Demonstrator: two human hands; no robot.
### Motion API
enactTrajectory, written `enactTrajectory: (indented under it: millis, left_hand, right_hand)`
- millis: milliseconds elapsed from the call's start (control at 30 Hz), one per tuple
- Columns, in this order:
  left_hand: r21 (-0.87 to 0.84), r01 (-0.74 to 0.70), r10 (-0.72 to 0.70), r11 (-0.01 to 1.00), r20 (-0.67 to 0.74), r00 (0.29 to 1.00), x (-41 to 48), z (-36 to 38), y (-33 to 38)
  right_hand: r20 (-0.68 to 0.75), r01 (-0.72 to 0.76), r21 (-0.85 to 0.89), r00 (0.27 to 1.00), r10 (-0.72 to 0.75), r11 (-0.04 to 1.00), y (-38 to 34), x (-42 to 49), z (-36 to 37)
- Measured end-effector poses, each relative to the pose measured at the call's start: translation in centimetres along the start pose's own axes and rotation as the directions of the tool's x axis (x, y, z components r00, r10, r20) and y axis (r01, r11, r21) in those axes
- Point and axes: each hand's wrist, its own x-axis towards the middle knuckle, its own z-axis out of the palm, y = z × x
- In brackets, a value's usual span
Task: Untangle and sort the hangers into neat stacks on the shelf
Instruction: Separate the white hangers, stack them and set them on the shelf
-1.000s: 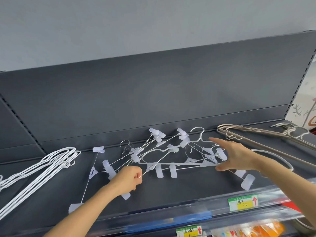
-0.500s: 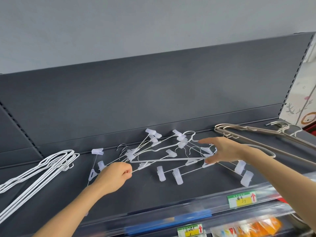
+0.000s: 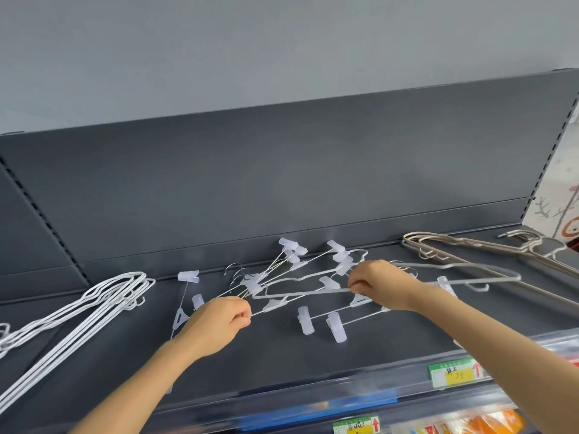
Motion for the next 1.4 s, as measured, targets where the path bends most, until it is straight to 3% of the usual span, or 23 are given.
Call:
enactTrajectory:
  millis: [100, 300, 467, 633, 733, 900, 1033, 1233, 1300, 1400]
  left_hand:
    - [-0.070, -0.025, 0.026, 0.997, 0.014, 1.000, -0.3, -0.3, -0.3]
    - [-0.077, -0.105, 0.105, 0.991, -0.009, 0.994, 0.2, -0.5, -0.5]
    - [-0.008, -0.231, 0.229, 0.973, -0.093, 0.969, 1.1, -0.1, 0.2]
    - [0.013, -0.295, 0.290, 0.955, -0.221, 0.931, 2.0, -0.5, 0.8]
    - [0.045, -0.299, 0.303, 0.953, -0.174, 0.937, 1.9, -0.5, 0.5]
    - [0.036, -0.196, 0.198, 0.980, -0.041, 0.979, 1.2, 1.5, -0.4]
    - [0.072, -0.127, 0.132, 0.989, -0.071, 0.989, 1.6, 2.2, -0.5]
    - [0.159, -0.032, 0.040, 0.987, -0.045, 0.998, 2.4, 1.7, 0.1]
    - [0.087, -0.008, 0.012, 0.996, -0.049, 0.999, 2.6, 1.4, 0.5]
    - [-0.182, 0.040, -0.065, 0.982, -0.135, 0.989, 3.5, 0.1, 1.3]
  right_hand:
    - [-0.068, -0.028, -0.141, 0.998, 0.019, 0.990, -0.3, 0.6, -0.6]
    - [-0.076, -0.018, -0.189, 0.997, 0.004, 0.982, -1.1, 1.4, -0.6]
    - [-0.158, 0.061, -0.045, 0.985, -0.068, 0.997, -1.9, 1.7, 0.2]
    - [-0.204, 0.036, 0.001, 0.978, -0.035, 0.999, -2.1, 2.1, -0.4]
    - [-0.219, 0.019, 0.030, 0.976, -0.012, 0.999, -1.7, 1.7, -0.5]
    - [-0.330, 0.002, 0.137, 0.943, 0.043, 0.991, -2.0, 1.5, -0.9]
    - [-0.437, 0.000, 0.264, 0.891, 0.120, 0.965, -2.4, 1.3, -2.0]
    - [-0.507, 0.009, 0.270, 0.852, 0.134, 0.963, -2.4, 1.2, -3.2]
    - [-0.527, 0.015, 0.263, 0.840, 0.131, 0.965, -2.4, 1.4, -3.5]
    - [-0.546, 0.009, 0.265, 0.825, 0.142, 0.964, -2.3, 1.8, -3.8]
